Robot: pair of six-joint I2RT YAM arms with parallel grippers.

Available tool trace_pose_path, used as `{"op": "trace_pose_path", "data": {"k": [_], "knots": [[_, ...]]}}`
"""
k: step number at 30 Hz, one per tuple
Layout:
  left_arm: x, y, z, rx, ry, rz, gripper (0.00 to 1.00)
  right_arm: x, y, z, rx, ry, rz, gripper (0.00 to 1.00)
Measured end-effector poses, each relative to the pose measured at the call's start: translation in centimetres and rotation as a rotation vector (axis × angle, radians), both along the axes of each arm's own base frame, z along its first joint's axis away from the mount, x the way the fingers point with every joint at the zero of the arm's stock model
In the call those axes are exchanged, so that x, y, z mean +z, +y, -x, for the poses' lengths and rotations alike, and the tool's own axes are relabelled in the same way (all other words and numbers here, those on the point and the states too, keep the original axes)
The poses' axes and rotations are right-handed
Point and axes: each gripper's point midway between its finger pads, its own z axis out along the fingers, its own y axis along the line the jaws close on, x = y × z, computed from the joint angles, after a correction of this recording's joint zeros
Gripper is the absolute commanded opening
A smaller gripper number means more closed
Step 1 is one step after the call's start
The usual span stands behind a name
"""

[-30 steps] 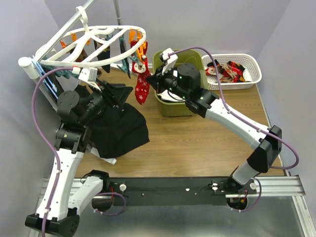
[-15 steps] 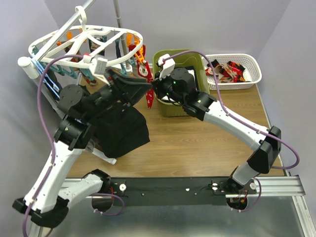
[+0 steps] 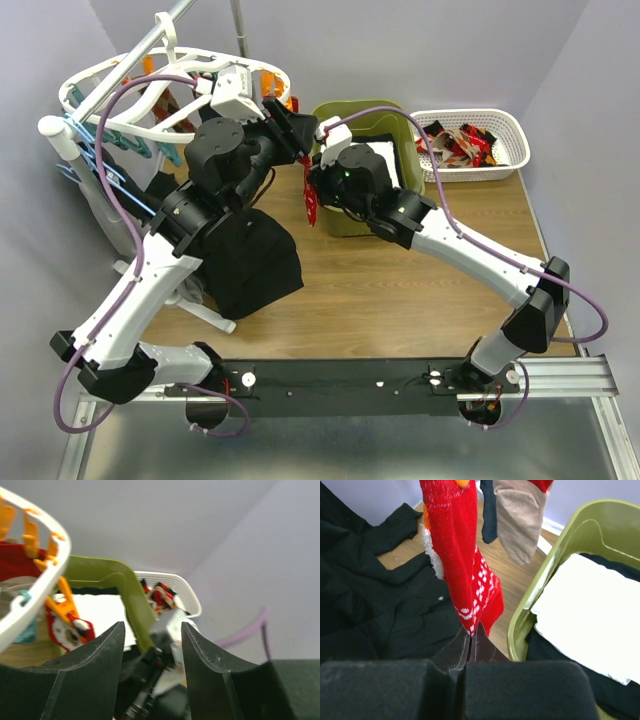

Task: Remove the socks clipped to the hanger

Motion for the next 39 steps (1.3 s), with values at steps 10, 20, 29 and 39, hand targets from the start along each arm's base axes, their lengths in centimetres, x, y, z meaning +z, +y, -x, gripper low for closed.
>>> {"op": "trace_pose_path", "data": {"k": [10, 20, 29, 39], "knots": [[-5.1, 3.3, -3.1, 0.275, 0.14, -0.06, 0.61, 1.5, -0.1, 1.2, -0.008, -0.034, -0.01, 0.01], [-6.5, 3.7, -4.6, 0.336, 0.173, -0.03, 0.61, 0.9, -0.4, 1.4, -0.006, -0.036, 0.01, 0.01], [-7.9, 3.4, -6.8, 0.388, 0.195, -0.044, 0.61, 1.2, -0.8, 1.6, -0.004, -0.048, 0.01, 0.01], [-8.2, 4.5, -6.8, 0.445, 0.193, -0.026, 0.61, 1.4, -0.7, 1.9, 0.004, -0.066, 0.014, 0.01]]}}
